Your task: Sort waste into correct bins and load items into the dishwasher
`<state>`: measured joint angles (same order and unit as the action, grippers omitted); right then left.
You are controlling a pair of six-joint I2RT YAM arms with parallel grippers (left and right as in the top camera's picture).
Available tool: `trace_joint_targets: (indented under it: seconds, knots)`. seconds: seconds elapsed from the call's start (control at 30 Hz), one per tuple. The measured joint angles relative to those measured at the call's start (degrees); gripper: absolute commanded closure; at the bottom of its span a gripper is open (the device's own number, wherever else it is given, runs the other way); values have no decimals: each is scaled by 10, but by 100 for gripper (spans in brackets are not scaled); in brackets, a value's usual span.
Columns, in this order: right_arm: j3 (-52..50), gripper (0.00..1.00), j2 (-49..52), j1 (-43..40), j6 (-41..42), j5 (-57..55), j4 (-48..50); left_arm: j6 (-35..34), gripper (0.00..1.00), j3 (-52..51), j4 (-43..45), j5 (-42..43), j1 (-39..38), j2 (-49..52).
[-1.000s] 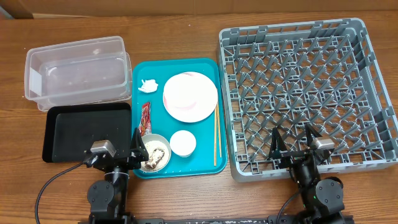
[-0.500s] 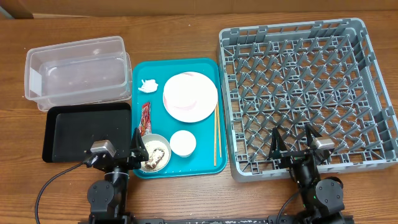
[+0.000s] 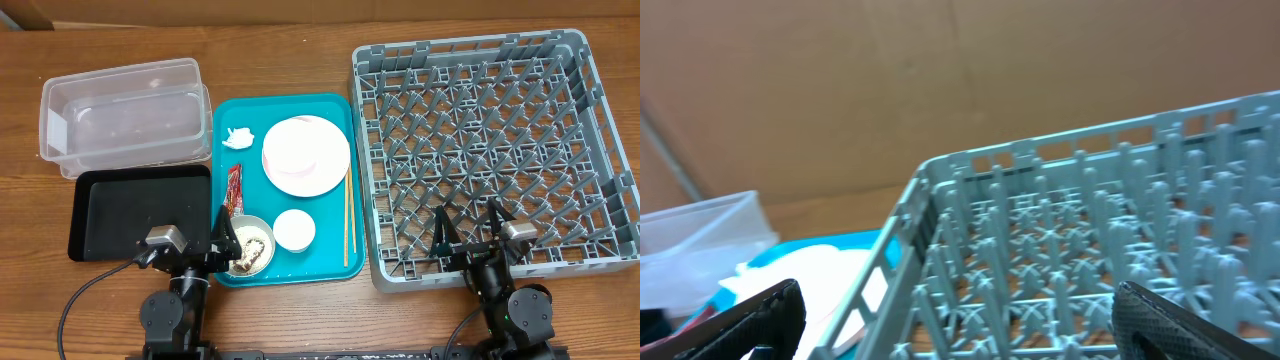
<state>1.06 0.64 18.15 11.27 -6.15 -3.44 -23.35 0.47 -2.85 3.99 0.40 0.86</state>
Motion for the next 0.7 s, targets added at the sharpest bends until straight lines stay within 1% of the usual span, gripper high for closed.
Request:
trace_joint_targets:
  seconds: [0.1,0.27,0.37,0.43,0.57,0.7]
  knots:
    - [0,0,0,0,10,36,-3,-33,0,0,12,54,0,0]
    - [0,0,0,0,18,115,-8,-64,0,0,47,160,0,0]
    - [8,0,0,0,21,160,-53,-75,0,8,54,205,0,0]
    - [25,0,1,0,23,176,-90,-80,0,26,34,221,0,0]
    - [100,0,12,0,30,198,-185,-78,0,100,-49,239,0,10]
    - [182,0,60,0,34,203,-236,-75,0,191,-146,249,0,71]
